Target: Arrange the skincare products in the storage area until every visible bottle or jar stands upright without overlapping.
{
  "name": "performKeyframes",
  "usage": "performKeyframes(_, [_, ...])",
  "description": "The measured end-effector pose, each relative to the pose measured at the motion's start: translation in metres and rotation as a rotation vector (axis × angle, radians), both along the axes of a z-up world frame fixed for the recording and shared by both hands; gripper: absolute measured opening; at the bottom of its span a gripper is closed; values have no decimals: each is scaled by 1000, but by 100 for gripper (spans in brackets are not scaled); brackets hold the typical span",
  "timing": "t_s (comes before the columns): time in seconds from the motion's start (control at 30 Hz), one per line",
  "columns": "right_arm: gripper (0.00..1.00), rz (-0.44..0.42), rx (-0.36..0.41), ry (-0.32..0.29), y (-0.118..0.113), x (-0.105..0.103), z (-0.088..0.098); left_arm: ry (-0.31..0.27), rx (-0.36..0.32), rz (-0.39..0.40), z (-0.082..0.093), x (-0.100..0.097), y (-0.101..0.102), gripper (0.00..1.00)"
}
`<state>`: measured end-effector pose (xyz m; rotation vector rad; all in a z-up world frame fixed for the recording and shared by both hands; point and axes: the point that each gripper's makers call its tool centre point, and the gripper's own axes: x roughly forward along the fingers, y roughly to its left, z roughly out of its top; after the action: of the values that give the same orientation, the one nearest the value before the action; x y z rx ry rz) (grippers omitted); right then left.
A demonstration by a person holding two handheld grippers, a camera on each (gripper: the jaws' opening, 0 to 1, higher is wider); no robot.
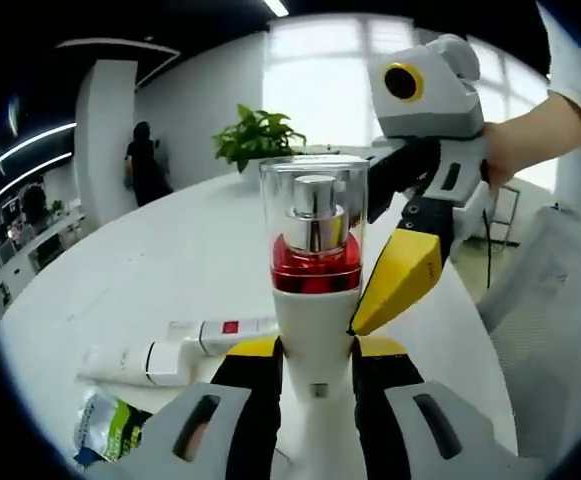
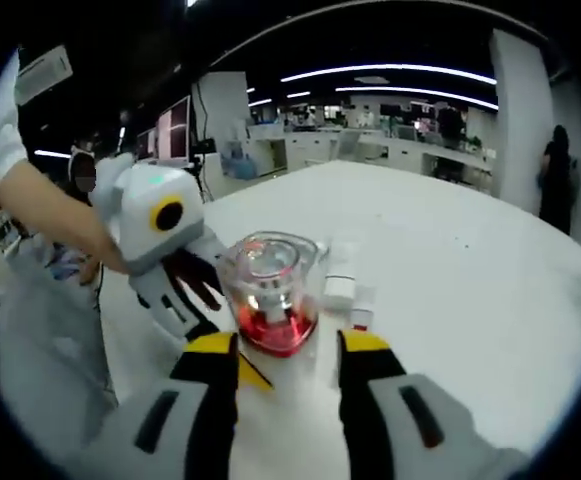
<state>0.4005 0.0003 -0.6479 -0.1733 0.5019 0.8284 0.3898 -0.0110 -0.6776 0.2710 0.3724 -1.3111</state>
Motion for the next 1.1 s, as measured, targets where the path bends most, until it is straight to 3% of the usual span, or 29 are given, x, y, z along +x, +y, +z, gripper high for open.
performKeyframes(0.17, [35, 18, 5, 4, 4, 2, -3, 16, 4, -50, -1, 2, -4, 24])
performKeyframes(0.6, [33, -54, 6, -19, -8, 20, -5, 35, -1, -102, -2, 16, -17, 24])
performKeyframes(1.1, [33, -64, -22, -51, -22, 37, -5, -1, 14, -127, -2, 37, -30, 24])
